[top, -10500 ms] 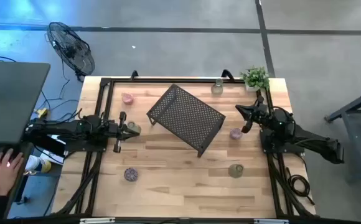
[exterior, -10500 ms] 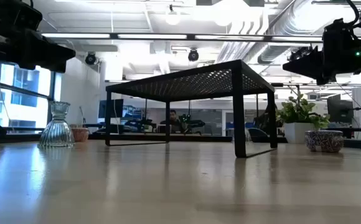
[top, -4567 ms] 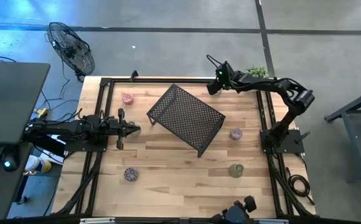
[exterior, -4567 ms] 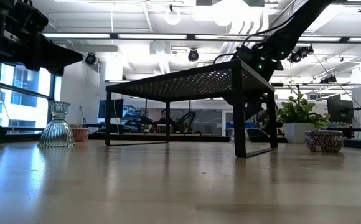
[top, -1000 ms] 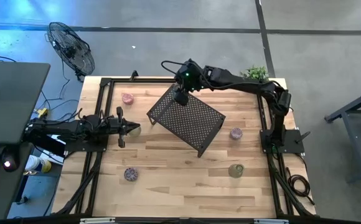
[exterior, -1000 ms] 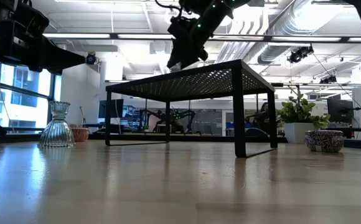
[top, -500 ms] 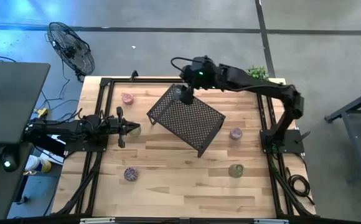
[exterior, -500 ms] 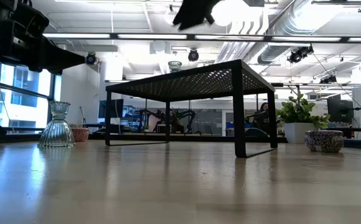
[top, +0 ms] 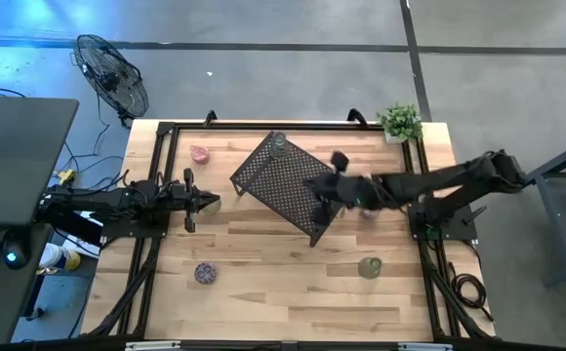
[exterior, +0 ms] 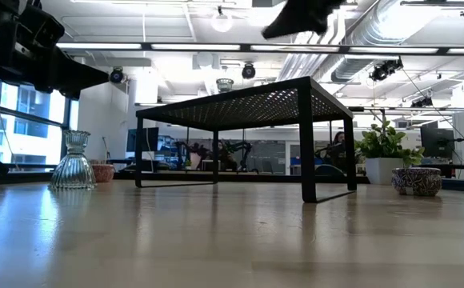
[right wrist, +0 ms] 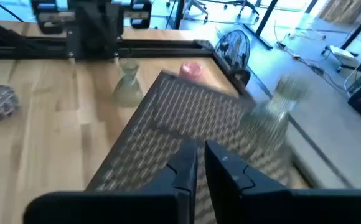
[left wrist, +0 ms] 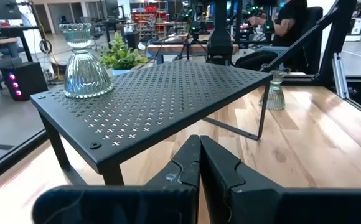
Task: Pick & Place candle stick holders
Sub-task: Put the left green candle holder on the shelf
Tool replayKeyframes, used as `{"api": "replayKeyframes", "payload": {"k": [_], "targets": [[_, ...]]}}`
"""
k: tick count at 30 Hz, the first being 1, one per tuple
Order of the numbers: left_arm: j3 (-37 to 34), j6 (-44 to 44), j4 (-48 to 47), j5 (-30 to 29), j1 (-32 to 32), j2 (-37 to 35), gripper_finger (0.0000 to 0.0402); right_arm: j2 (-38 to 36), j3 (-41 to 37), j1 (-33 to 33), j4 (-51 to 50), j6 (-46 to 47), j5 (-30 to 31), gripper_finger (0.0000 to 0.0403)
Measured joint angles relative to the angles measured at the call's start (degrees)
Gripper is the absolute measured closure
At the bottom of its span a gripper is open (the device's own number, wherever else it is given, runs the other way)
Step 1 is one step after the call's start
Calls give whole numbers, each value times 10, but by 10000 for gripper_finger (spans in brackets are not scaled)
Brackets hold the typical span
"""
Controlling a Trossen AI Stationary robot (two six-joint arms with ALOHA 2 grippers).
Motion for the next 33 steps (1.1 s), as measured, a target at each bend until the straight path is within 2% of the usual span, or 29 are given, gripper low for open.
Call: {"api": "replayKeyframes", "payload": {"k": [4, 8, 12, 17, 21, 23, 28, 33], "targets": [[0, 0, 0, 0, 0, 0, 401, -39, -43, 68, -23, 101, 51, 400], [0, -1, -2, 1, 0, 0, 401, -64, -35, 132, -135, 239, 86, 400], [0, -11, -9, 2, 0, 0, 401, -63, -9, 190, -247, 365, 112, 400], [0, -13, -8, -1, 0, 1, 401, -49, -3, 255, -308, 476, 121, 402], [1, -18, -11, 3, 0, 1, 401, -31, -3, 289, -323, 506, 179, 402], [19, -35, -53, 12, 0, 10, 401, -20, -3, 295, -321, 506, 204, 402], [123, -90, -174, 10, 0, 66, 401, 5, -3, 296, -313, 505, 221, 401], [219, -165, -274, 3, 0, 177, 394, 25, -3, 296, -298, 484, 246, 401]]}}
